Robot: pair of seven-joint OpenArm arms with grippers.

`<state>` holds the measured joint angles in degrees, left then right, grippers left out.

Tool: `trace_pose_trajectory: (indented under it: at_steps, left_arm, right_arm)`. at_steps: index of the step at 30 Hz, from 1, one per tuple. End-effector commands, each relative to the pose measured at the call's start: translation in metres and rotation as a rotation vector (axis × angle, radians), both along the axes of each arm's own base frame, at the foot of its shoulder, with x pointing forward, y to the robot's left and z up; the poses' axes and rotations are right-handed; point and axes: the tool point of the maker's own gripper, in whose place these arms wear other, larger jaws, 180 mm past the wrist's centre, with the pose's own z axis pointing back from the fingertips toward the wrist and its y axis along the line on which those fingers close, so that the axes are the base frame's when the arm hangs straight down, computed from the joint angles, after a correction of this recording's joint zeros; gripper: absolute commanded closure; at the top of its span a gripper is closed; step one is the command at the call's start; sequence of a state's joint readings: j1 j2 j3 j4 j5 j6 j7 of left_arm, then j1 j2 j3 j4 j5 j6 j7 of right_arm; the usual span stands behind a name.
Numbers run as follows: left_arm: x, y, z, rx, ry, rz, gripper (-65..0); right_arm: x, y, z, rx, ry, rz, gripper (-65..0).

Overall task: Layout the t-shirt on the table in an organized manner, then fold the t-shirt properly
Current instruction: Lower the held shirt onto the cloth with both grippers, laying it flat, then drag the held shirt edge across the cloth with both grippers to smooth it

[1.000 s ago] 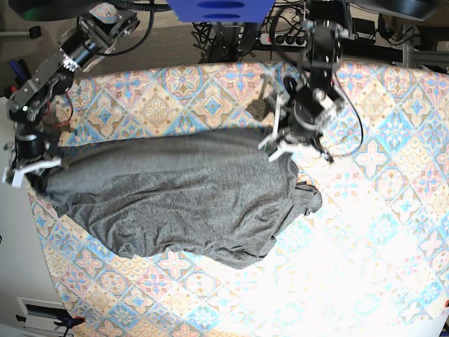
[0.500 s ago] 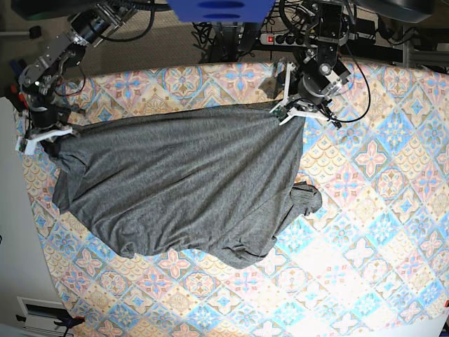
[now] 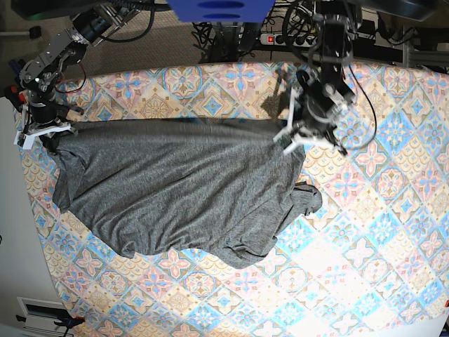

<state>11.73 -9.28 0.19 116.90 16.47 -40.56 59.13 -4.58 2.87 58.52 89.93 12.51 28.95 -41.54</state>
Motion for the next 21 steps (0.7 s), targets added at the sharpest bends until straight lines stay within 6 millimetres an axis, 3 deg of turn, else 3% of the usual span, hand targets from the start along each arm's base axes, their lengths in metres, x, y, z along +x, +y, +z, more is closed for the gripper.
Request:
trace_pose_trajectory:
  at_steps: [1, 7, 10, 13, 17, 21]
  left_arm:
    - [0.015, 0.005, 0.015, 0.004, -0.056, 0.03, 0.0]
    - [0.05, 0.026, 0.048, 0.067, -0.115, 0.119, 0.0]
    - [0.061, 0.027, 0.053, 0.071, -0.129, 0.122, 0.0]
    - [0.067, 0.029, 0.04, 0.075, -0.083, 0.13, 0.0]
    - [0.066, 0.024, 0.019, 0.05, -0.018, 0.14, 0.0]
    - [0.063, 0.027, -0.001, 0.053, 0.04, 0.139, 0.0]
  right_arm:
    - [0.01, -0.007, 0.02, -0.032, -0.064, 0.004, 0.0]
    - [0.058, -0.018, 0.071, -0.067, -0.21, 0.001, 0.0]
    - [0.071, -0.014, 0.082, -0.079, -0.231, 0.029, 0.0]
    - [0.083, -0.005, 0.069, -0.074, -0.182, 0.094, 0.0]
    - [0.084, 0.007, 0.018, 0.019, -0.074, 0.127, 0.0]
    - [0.1, -0.001, 0.014, 0.056, -0.071, 0.122, 0.0]
